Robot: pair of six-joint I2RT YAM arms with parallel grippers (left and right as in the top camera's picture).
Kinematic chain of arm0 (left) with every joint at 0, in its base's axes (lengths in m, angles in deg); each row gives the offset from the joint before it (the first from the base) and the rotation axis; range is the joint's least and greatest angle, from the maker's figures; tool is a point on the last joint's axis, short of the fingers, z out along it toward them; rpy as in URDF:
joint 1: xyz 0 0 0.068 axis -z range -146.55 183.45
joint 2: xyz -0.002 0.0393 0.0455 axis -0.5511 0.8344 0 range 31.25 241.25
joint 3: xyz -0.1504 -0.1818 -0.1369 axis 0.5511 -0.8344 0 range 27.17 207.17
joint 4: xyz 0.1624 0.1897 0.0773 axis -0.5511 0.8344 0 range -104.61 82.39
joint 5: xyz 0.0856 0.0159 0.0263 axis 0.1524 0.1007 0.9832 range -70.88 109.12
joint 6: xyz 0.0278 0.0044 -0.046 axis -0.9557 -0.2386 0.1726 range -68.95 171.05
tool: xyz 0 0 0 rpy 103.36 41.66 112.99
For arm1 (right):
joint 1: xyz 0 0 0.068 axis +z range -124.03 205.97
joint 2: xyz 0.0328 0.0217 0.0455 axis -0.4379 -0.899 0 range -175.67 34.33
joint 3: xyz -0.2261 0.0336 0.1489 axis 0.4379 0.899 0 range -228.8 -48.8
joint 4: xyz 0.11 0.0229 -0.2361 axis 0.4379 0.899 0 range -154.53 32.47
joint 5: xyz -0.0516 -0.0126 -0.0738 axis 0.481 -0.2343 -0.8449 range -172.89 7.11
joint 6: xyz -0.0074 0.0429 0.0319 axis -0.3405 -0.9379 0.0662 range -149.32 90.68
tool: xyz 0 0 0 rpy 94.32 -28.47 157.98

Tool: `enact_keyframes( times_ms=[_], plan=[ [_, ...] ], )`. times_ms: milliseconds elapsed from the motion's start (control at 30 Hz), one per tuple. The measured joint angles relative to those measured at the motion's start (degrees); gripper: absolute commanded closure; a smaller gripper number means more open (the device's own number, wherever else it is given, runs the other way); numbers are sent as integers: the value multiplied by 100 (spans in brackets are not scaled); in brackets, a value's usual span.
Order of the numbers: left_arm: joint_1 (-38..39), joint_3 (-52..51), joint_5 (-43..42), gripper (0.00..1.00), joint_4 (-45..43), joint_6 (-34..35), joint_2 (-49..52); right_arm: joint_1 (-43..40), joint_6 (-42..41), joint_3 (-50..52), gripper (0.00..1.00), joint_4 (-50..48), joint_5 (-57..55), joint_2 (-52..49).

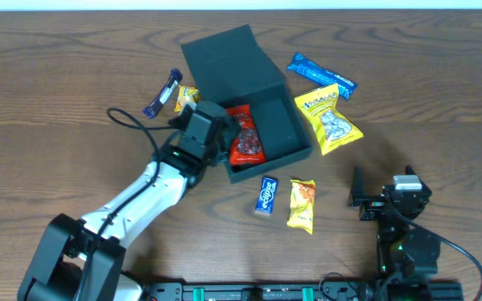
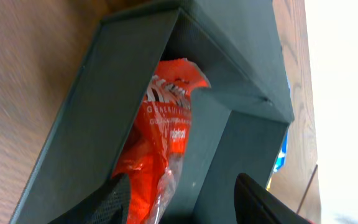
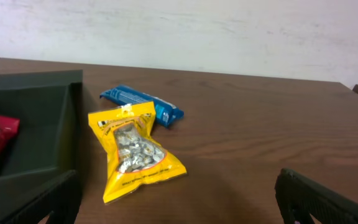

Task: Pack container
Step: 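Push the red bag down into the box with the left gripper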

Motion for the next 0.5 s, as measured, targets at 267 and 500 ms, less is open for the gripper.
enact_keyframes(
  times_ms=[267, 500],
  plan=[
    [-507, 74, -420, 43, 59, -813, 0, 0, 0, 0, 1, 0, 0, 0],
    [-514, 997, -621, 41, 957, -1906, 0, 0, 0, 0, 1, 0, 0, 0]
  ],
)
